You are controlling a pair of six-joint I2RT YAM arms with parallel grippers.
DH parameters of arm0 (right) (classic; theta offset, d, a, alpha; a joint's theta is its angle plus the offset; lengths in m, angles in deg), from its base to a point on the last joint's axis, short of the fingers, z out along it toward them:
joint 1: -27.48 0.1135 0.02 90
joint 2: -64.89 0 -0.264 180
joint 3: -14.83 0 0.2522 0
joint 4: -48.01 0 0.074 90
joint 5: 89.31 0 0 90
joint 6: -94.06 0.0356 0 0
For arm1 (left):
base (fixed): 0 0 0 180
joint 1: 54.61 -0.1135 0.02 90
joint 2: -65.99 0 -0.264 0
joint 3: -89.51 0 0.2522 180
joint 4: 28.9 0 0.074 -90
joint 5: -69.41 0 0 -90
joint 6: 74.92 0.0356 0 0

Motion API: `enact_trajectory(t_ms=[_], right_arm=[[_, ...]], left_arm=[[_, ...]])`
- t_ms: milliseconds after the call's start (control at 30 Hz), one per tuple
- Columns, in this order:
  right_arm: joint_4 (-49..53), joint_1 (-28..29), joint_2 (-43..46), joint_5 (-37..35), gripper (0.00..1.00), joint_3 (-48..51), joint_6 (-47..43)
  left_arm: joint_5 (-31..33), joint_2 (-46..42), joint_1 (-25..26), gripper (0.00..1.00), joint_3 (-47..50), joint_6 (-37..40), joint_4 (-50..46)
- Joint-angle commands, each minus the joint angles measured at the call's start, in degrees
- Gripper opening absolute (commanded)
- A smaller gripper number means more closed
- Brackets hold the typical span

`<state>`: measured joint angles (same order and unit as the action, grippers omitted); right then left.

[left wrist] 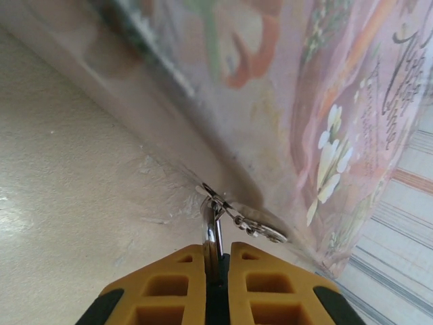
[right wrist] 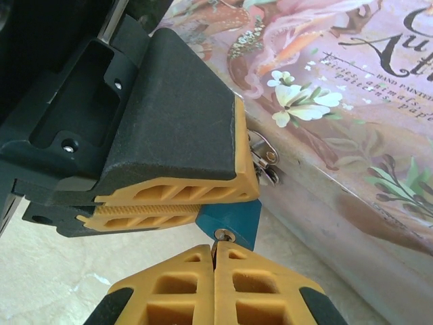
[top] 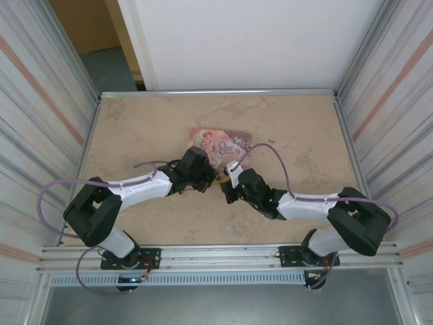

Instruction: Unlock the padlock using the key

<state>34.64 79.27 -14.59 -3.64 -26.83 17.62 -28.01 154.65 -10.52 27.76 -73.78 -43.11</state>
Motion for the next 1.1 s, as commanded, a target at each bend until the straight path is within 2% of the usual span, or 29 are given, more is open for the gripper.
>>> enact_trajectory(t_ms=[0,100,333,467,600,767,967,1067], right_arm=[[-4.0,-2.6,-1.1,-3.5,0.0,2.6,1.9],[-5.9,-3.1,-1.7,-2.7,0.0,4.4,2.6],[-9.0,-4.6,-3.2,-1.2,0.0,6.8,5.2],[-10.0,-6.4,-3.0,0.9,0.0,7.8,6.9],[-10.7,-9.6,-2.1,5.4,0.0,9.1,9.7],[-10.6,-15.0,-2.6,14.2,0.0,9.7,13.7],[-13.0,-20.9,-6.5,24.3,0.0,9.7,17.9],[-13.1,-22.0,-8.6,25.9,0.0,9.2,18.6]], left_arm=[[-2.9,1.0,1.9,0.0,0.2,-0.4,1.8],[-2.0,1.9,2.0,0.02,0.3,0.0,2.1],[2.7,-1.4,2.0,0.35,1.4,3.0,-0.7],[6.5,-5.3,1.9,0.47,0.7,7.2,-5.2],[11.8,-10.1,1.9,0.52,-1.2,13.4,-11.3],[17.2,-14.8,1.9,0.56,-4.9,24.0,-17.6],[19.7,-19.1,1.9,0.61,-5.7,38.6,-17.0],[20.9,-20.7,1.9,0.62,-5.6,40.9,-17.4]])
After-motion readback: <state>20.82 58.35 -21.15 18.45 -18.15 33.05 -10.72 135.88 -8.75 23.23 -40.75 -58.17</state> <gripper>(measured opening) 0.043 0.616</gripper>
